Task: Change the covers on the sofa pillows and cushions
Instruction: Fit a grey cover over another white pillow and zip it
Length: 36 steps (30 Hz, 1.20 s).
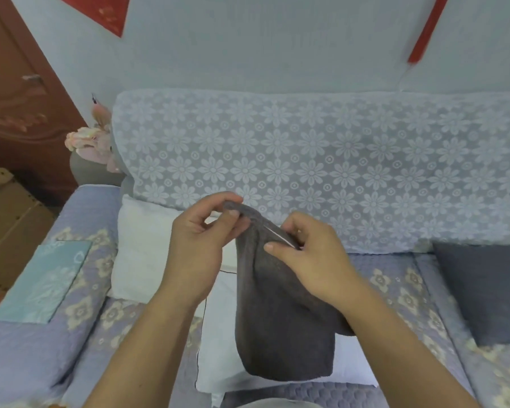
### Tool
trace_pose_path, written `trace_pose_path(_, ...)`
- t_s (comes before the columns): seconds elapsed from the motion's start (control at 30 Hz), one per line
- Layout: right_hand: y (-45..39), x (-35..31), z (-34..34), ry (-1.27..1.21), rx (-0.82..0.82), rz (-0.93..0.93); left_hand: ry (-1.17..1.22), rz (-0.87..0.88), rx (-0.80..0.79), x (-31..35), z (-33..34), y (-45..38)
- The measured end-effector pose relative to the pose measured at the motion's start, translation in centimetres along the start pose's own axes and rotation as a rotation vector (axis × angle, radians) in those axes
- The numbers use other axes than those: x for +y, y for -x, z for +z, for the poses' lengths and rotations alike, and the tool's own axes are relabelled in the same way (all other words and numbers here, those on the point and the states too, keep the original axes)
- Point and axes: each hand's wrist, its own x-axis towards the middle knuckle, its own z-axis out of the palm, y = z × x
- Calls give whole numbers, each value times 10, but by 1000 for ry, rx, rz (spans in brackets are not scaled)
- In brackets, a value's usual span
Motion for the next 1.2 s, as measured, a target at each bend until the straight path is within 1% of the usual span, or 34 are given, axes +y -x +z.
trace_pose_path(0.07,-3,-19,-7,51,37,-49,48,27,-9,10,17,-3)
trace_pose_path(0.1,-5,-26,-11,71,43,-76,18,33,-36,15,23,-4)
trace_pose_path(0.13,-6,-33,-14,72,46,-90,-69,20,-68,18,28,-5)
trace_pose_path(0.2,-8,-34,-19,28,27,-67,-306,-101,-123,23,33,-2)
trace_pose_path(0.23,-7,-29,-19,19,11,-41,-363,-194,-144,22,34,-1)
trace_pose_path(0.3,1,-16,-12,37,-17,6,-281,-378,-157,15,35,6)
trace_pose_path(0.33,7,-8,-5,33,-32,31,-237,-439,-152,9,34,10)
trace_pose_path(0.43,25,8,13,-31,-75,114,-307,-505,-122,-4,29,21)
trace_pose_path(0.5,32,14,17,-77,-139,163,-295,-508,-99,-7,27,22)
trace_pose_path(0.57,34,16,17,-178,-192,213,-251,-500,-97,-8,21,20)
trace_pose_path(0.63,34,17,15,-279,-174,267,-242,-481,-145,-4,19,19)
trace_pose_path(0.73,33,14,12,-344,-175,312,-346,-397,-218,-1,17,19)
trace_pose_path(0.8,34,14,10,-280,-173,303,-428,-338,-233,0,14,19)
trace_pose_path(0.87,32,16,8,-152,-86,267,-458,-295,-197,0,9,18)
trace_pose_path(0.93,30,20,8,-50,75,236,-458,-310,-181,0,8,21)
trace_pose_path(0.97,30,18,9,-20,147,213,-405,-343,-193,0,9,23)
trace_pose_path(1.0,29,15,10,-2,196,181,-291,-402,-204,0,12,25)
trace_pose_path(1.07,26,11,10,90,232,74,-41,-531,-236,4,17,28)
trace_pose_path(1.1,22,11,8,167,239,7,-28,-524,-256,4,17,28)
trace_pose_path(1.13,19,10,4,236,243,-57,-151,-447,-281,4,18,28)
trace_pose_path(1.17,15,8,-1,280,246,-111,-367,-329,-275,2,16,27)
trace_pose_path(1.2,12,4,-7,305,257,-160,-602,-192,-209,-3,15,24)
